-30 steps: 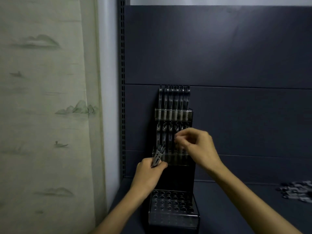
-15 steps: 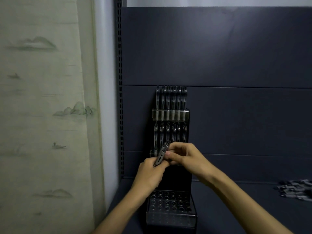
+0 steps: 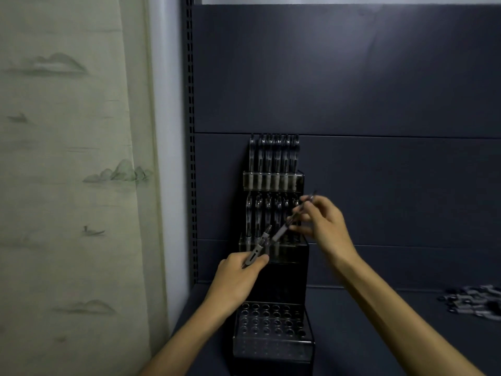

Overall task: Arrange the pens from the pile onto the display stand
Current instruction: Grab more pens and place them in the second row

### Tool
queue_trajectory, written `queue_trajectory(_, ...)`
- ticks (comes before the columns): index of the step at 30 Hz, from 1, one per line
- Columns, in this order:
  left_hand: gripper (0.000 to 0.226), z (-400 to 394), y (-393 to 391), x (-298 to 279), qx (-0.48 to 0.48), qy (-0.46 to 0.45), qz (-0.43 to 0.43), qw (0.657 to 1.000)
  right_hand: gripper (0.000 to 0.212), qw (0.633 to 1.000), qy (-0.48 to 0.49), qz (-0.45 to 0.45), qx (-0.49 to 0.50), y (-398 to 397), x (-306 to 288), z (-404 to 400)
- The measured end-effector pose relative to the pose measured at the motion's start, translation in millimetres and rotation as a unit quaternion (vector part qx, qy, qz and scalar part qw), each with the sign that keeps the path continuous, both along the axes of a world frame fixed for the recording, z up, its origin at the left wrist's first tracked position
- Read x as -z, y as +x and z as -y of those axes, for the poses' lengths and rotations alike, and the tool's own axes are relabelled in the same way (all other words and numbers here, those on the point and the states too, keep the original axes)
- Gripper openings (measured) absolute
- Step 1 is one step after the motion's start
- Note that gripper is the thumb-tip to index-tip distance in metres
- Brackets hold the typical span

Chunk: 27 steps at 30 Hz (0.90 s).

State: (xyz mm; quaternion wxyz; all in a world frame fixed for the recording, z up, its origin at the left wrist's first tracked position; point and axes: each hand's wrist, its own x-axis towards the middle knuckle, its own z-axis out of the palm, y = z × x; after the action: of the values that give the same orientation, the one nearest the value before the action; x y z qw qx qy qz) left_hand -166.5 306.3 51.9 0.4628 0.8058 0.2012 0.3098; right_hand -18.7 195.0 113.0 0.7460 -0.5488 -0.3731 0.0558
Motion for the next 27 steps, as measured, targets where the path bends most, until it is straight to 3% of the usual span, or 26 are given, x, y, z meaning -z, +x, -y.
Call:
queue_trajectory(7, 0.045, -12.1, -8.7, 3.8, -0.028, 0.004, 0.005, 1.0, 0.022, 0.963, -0.095, 0.206, 0.145, 23.0, -17.4, 1.3)
queue_trajectory(14, 0.044, -17.0, -14.9, 3.2, -0.022, 0.014, -0.006, 1.0, 0.028, 0.928, -0.139, 0.298, 0.174, 15.6, -12.5, -6.1)
queue_trajectory(27, 0.044, -16.3, -12.6, 1.1, -0.026, 0.008, -0.002, 1.0, 0.025, 0.905, -0.202, 0.332, 0.175, 14.1, 6.1, -7.7)
